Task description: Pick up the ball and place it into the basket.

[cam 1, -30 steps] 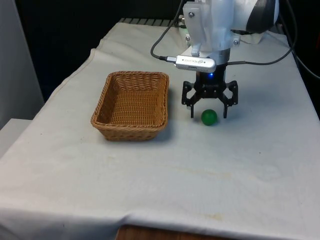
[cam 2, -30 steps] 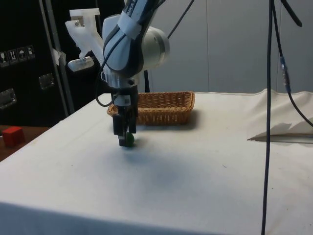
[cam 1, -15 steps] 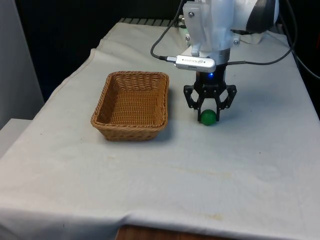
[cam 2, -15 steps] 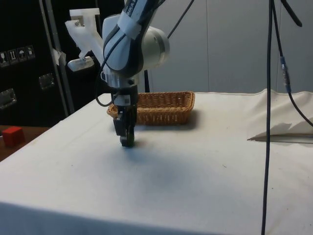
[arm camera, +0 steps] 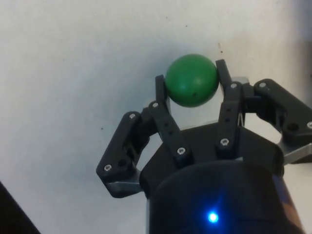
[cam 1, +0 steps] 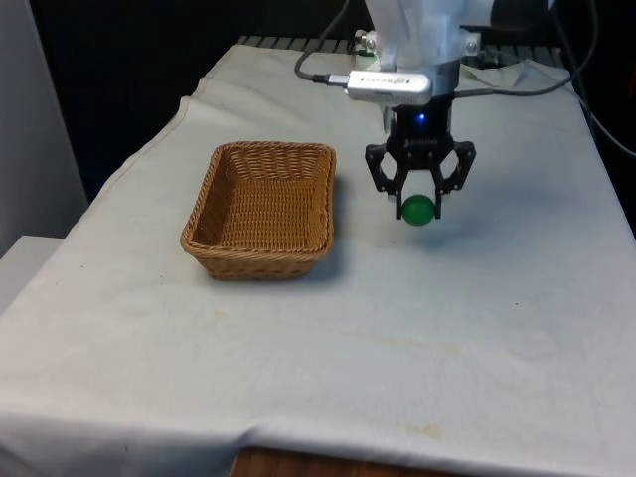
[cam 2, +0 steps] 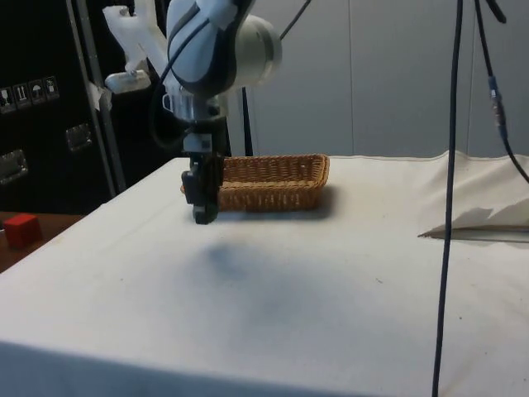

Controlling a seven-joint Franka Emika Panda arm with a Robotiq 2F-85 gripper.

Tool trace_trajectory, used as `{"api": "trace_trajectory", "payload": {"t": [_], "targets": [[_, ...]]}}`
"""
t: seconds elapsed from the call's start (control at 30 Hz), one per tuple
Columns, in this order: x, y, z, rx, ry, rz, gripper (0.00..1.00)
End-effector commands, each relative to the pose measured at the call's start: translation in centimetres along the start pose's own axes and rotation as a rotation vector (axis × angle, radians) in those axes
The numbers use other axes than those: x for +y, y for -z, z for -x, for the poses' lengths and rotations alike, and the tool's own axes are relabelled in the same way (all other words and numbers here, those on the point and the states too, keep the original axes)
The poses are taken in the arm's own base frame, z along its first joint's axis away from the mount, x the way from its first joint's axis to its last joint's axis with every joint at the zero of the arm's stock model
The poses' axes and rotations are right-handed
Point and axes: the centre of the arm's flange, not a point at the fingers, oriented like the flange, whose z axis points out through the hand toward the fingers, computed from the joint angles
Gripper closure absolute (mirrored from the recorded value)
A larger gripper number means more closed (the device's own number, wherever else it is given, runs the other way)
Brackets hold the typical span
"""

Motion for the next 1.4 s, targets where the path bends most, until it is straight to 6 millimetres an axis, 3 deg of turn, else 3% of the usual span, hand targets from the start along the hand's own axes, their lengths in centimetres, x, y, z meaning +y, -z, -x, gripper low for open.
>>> {"api": "trace_trajectory", "payload": {"t": [0.0,0.33,0.57,1.0,1.37], "targets": [[0.1,0.5,0.0,-0.005,-0.005,0.009,0.97],[0.9,2.9,-0.5,0.006,-0.012,0.003,0.97],[2.9,4.3,-1.2,-0.001,-0.032,0.015,0.97],[5.5,5.2,-2.2,0.005,-0.051,0.033,0.97],[9.1,5.6,-2.8,-0.001,-0.071,0.048,0.97]]}}
